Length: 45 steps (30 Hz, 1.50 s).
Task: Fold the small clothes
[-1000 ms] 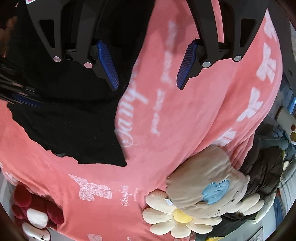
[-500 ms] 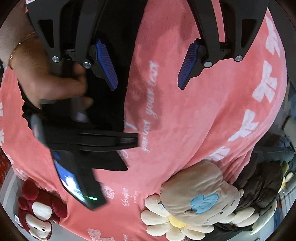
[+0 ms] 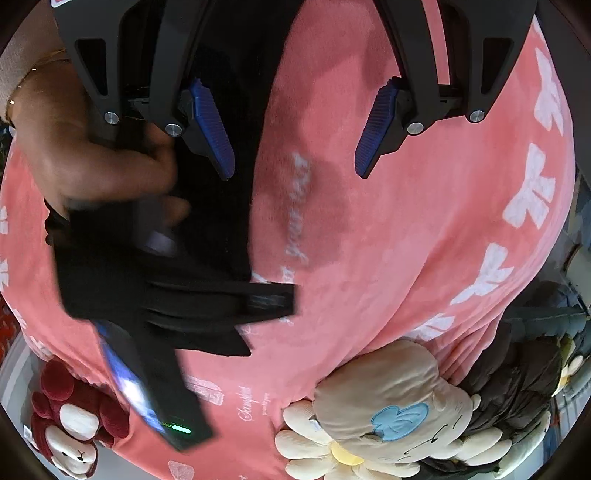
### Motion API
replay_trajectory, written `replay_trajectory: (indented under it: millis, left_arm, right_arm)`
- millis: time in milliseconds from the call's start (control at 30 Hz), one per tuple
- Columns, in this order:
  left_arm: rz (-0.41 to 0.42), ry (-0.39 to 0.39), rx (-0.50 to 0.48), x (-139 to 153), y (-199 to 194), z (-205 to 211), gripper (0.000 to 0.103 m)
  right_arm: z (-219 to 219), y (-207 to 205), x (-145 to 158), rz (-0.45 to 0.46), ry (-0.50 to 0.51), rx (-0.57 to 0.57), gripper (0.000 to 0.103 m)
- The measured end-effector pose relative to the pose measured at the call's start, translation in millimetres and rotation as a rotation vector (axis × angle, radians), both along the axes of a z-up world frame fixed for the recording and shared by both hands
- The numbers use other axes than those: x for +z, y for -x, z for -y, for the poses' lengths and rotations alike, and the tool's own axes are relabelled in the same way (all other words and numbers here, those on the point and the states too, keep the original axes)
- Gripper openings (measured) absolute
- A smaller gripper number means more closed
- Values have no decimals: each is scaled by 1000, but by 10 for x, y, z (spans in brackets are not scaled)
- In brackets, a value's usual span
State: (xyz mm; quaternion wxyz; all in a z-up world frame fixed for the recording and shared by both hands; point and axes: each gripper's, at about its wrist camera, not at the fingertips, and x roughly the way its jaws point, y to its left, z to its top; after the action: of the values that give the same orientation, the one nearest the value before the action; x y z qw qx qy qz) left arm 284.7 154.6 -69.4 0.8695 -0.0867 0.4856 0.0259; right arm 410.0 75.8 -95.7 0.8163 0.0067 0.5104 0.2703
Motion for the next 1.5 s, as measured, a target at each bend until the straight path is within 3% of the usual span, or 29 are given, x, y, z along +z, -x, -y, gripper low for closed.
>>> replay_trajectory:
  millis: [100, 167, 233, 367, 433, 533, 733, 767, 800, 867, 933, 1000, 1133, 1200, 1333, 1500]
  left_arm:
    - [-9, 6, 2, 26, 83, 21, 66]
    - [-11, 15, -5, 29, 143, 42, 66]
    - [-22, 28, -21, 17, 208, 85, 66]
    - [-39, 47, -55, -14, 389, 233, 66]
    - [-46, 51, -62, -33, 473, 317, 66]
    - [-54, 64, -66, -40, 594, 454, 66]
    - [-62, 71, -71, 54, 699, 679, 68]
    - [-63, 61, -69, 60, 699, 708, 69]
    - [-65, 52, -70, 55, 692, 725, 69]
    - [-78, 29, -72, 32, 652, 762, 69]
    - [-92, 31, -74, 2, 602, 779, 69]
    - [-92, 32, -77, -17, 559, 781, 69]
    - [-89, 46, -90, -69, 502, 793, 69]
    - [-96, 60, -92, -107, 492, 780, 69]
    - [-98, 67, -90, -156, 553, 745, 69]
    - [-99, 94, -49, -193, 738, 618, 70]
  right_arm:
    - [232, 218, 214, 68, 1, -51, 43]
    - [790, 419, 367, 82, -43, -172, 44]
    - [1434, 685, 440, 114, -2, -291, 44]
    - [2711, 1102, 391, 139, 166, -503, 45]
    - [3331, 1125, 291, 99, 185, -622, 46]
    - [3860, 925, 193, 71, 163, -715, 45]
    - [3877, 272, -44, 57, 178, -673, 44]
    - [3881, 185, -116, 48, 180, -671, 32]
    - [3890, 109, -184, 34, 190, -678, 8]
    - [4124, 27, -302, 5, 115, -755, 10]
    - [4304, 58, -356, -18, 28, -822, 22]
    - [4271, 125, -331, -17, 26, -821, 26]
    - [4152, 607, -123, 40, 50, -751, 28]
    - [4152, 945, -89, 31, 44, -719, 30]
    - [4116, 1788, -85, 1, 143, -658, 40]
    - [4076, 2404, -106, -51, 174, -644, 44]
